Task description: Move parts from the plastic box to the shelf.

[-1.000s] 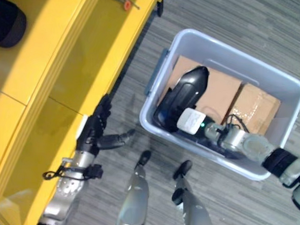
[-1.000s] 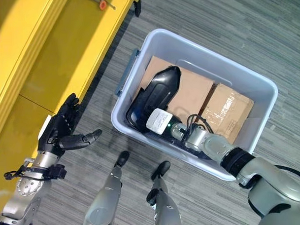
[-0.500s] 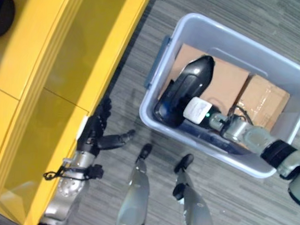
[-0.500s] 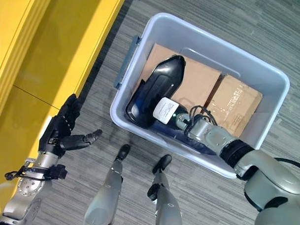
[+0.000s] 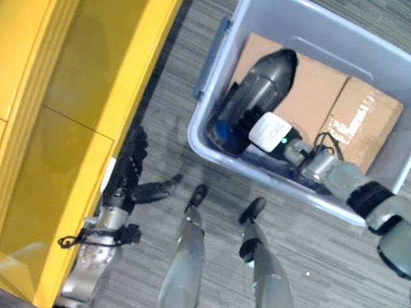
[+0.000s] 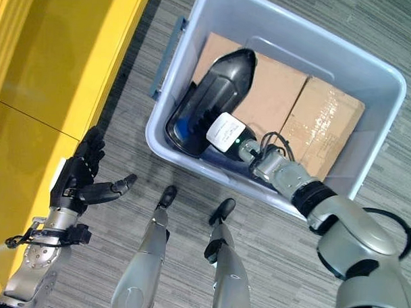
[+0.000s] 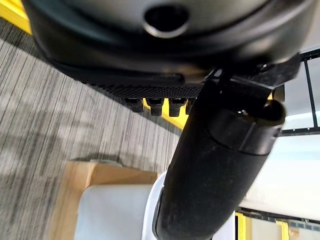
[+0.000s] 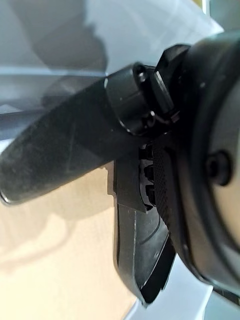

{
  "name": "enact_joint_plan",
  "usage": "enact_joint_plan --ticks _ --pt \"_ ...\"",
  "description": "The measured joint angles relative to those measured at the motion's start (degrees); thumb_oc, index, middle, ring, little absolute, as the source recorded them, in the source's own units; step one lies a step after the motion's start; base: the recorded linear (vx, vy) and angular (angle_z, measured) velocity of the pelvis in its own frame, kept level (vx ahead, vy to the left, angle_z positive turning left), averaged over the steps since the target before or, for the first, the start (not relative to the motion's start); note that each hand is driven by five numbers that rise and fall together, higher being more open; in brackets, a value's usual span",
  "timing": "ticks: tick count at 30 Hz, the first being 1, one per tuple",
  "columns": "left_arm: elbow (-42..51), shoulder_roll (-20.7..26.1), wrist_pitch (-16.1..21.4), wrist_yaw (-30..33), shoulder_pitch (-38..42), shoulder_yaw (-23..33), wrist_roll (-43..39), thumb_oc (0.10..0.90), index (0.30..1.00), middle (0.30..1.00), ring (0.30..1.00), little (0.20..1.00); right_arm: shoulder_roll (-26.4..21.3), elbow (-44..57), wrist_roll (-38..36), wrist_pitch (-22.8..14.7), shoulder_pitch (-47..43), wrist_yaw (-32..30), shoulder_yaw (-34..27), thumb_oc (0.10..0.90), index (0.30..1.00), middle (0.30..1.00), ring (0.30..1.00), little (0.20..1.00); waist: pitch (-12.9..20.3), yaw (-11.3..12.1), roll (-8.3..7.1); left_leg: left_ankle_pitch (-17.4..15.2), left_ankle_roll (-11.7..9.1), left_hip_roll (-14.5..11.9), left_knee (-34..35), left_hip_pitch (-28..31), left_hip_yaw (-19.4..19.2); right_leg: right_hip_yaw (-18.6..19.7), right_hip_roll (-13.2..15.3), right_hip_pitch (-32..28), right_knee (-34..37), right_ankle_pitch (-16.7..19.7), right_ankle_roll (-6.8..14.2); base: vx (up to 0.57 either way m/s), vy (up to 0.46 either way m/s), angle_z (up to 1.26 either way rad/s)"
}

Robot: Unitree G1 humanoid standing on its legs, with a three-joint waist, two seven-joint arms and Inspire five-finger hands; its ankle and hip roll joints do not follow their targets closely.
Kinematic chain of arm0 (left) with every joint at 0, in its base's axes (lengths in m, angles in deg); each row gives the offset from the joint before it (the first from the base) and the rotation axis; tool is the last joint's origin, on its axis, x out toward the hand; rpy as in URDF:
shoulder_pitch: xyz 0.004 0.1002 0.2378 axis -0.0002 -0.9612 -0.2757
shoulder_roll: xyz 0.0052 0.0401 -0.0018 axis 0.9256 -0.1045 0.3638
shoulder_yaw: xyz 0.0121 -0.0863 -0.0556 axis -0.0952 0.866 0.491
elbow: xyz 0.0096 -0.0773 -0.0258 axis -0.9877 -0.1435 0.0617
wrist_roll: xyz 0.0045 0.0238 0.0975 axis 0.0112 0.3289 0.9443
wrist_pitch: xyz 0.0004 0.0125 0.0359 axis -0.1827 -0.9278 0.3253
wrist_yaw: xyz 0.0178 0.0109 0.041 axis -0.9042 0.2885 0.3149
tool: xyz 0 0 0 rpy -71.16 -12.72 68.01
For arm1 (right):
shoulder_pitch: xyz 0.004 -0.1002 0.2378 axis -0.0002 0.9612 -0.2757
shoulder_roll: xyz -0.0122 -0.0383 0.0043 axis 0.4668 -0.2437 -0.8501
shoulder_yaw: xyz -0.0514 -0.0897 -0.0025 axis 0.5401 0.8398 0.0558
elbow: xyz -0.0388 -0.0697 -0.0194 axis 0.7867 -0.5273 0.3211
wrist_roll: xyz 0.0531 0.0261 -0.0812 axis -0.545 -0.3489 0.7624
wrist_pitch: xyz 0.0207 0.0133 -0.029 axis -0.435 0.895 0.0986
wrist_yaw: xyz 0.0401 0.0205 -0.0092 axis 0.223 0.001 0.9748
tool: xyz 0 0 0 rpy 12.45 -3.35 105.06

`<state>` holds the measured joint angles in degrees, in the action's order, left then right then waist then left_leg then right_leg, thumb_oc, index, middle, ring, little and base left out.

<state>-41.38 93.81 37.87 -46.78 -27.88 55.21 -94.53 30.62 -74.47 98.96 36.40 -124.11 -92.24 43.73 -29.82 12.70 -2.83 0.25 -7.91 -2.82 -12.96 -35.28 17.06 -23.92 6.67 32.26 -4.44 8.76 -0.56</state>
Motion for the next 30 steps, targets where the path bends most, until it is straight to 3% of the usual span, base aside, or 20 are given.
enact_joint_plan --ticks 4,6,7,8,9,10,11,13,16,18,21,26,30 --pt "-0.2 -2.6 0.0 0.0 -0.2 -0.6 -0.1 0.900 1.000 1.000 1.000 1.000 3.1 -4.0 -3.3 2.7 0.7 -4.0 -4.5 0.400 0.300 0.300 0.300 0.300 0.4 0.5 0.27 0.1 0.1 -0.8 1.5 -0.8 -0.4 0.0 0.0 1.5 -0.1 -1.0 2.1 0.00 0.022 -0.06" --pt "-0.1 -3.4 0.0 -0.3 -0.2 -1.5 -0.1 0.900 1.000 1.000 1.000 1.000 3.9 -6.9 -5.6 3.3 1.4 -5.1 -5.7 0.400 0.300 0.300 0.300 0.300 2.5 1.3 0.66 0.2 0.0 -0.6 3.5 -1.3 -1.2 -0.2 1.3 4.3 -3.3 -2.7 2.8 0.00 0.042 0.28" --pt "-1.1 -3.9 0.0 0.0 0.4 -2.1 -0.1 0.900 1.000 1.000 1.000 1.000 3.7 -8.5 -6.3 3.7 1.8 -5.1 -5.6 0.400 0.300 0.300 0.300 0.300 3.7 1.8 0.83 -0.3 0.8 0.6 -2.2 -2.5 -2.3 -0.2 1.3 3.8 -0.2 -2.9 3.3 0.00 0.037 0.06" --pt "-1.9 -4.6 0.0 0.0 -0.6 -2.5 -0.1 0.900 1.000 1.000 1.000 1.000 3.8 -8.7 -6.9 3.4 2.4 -5.1 -5.1 0.400 0.300 0.300 0.300 0.300 4.5 3.2 2.38 -0.4 1.2 -0.9 -1.1 0.1 -2.1 -0.6 0.3 3.2 -0.8 -4.5 5.8 0.00 0.015 -0.22" --pt "-2.1 -4.8 0.0 0.0 -0.4 -2.6 -0.1 0.900 1.000 1.000 1.000 1.000 3.9 -8.6 -7.3 3.3 3.2 -5.2 -5.3 0.400 0.300 0.300 0.300 0.300 4.8 3.3 2.98 0.1 1.2 -1.8 0.6 0.6 -3.2 0.7 0.9 5.5 -7.5 -4.5 2.3 0.01 0.003 0.09" --pt "-1.6 -4.2 0.1 0.0 -0.2 -2.8 -0.1 0.900 1.000 1.000 1.000 1.000 4.1 -8.8 -7.7 3.8 4.7 -5.7 -6.1 0.400 0.300 0.300 0.300 0.300 4.9 1.9 2.62 0.2 1.1 -0.6 1.4 1.3 -3.0 2.1 2.6 3.8 -10.0 -7.6 3.8 0.01 0.006 0.54" --pt "-1.7 -4.1 0.2 0.0 0.3 -2.9 -0.1 0.900 1.000 1.000 1.000 1.000 4.2 -9.2 -7.8 3.7 5.3 -5.8 -7.1 0.400 0.300 0.300 0.300 0.300 5.0 2.0 2.37 0.2 1.2 -0.4 2.0 2.0 -2.4 1.1 2.3 2.2 -6.9 -5.2 2.4 0.00 0.013 0.49" --pt "-1.7 -4.1 0.1 0.0 0.2 -3.0 -0.1 0.900 1.000 1.000 1.000 1.000 4.1 -8.8 -9.0 3.6 6.4 -5.4 -8.0 0.400 0.300 0.300 0.300 0.300 5.0 3.4 2.37 0.7 1.7 -1.1 2.6 3.5 -2.7 1.0 1.3 0.0 -3.8 -4.4 3.1 -0.01 0.025 -0.13" --pt "-1.8 -4.1 0.0 0.0 -0.4 -3.3 -0.2 0.900 1.000 1.000 1.000 1.000 0.4 -3.1 -9.6 3.0 12.3 -5.4 -7.9 0.400 0.300 0.300 0.300 0.300 5.0 2.9 2.21 2.3 2.1 -0.5 4.6 7.7 -3.7 1.2 1.4 -5.5 0.9 -1.5 3.0 0.00 0.005 -0.04" --pt "-1.8 -3.7 0.0 0.0 0.4 -3.1 -0.3 0.900 1.000 1.000 1.000 1.000 -2.8 0.5 -11.2 1.7 14.2 -3.2 -7.1 0.400 0.300 0.300 0.300 0.300 5.0 1.9 1.38 2.4 2.3 0.8 5.1 10.3 -4.4 1.4 2.0 -9.1 3.5 2.1 1.0 0.01 0.002 0.03" --pt "-1.9 -3.6 0.0 -0.1 1.9 -2.7 -0.4 0.900 1.000 1.000 1.000 1.000 -7.2 6.0 -11.1 -0.1 16.5 -1.4 -6.0 0.400 0.300 0.300 0.300 0.300 4.4 1.4 0.32 1.8 2.9 1.0 5.5 13.9 -5.3 1.4 1.9 -13.3 5.7 2.7 0.6 0.02 0.012 -0.01" --pt "-2.0 -2.7 -0.1 -0.4 2.4 -2.6 -0.3 0.900 1.000 1.000 1.000 1.000 -10.3 12.1 -11.1 -1.9 17.7 0.4 -6.1 0.400 0.300 0.300 0.300 0.300 4.1 -0.2 -0.30 1.6 3.1 0.9 8.0 19.5 -5.6 1.3 1.8 -18.9 8.2 3.1 1.1 0.05 0.012 0.00" --pt "-1.9 -1.8 -0.2 -0.7 1.6 -0.1 -0.3 0.900 1.000 1.000 1.000 1.000 -15.4 20.9 -11.1 -3.1 19.6 1.1 -9.3 0.400 0.300 0.300 0.300 0.300 4.3 -1.4 -0.93 1.4 3.2 0.8 8.8 22.1 -5.6 1.3 1.5 -21.5 9.3 3.3 1.3 0.08 0.017 0.00"
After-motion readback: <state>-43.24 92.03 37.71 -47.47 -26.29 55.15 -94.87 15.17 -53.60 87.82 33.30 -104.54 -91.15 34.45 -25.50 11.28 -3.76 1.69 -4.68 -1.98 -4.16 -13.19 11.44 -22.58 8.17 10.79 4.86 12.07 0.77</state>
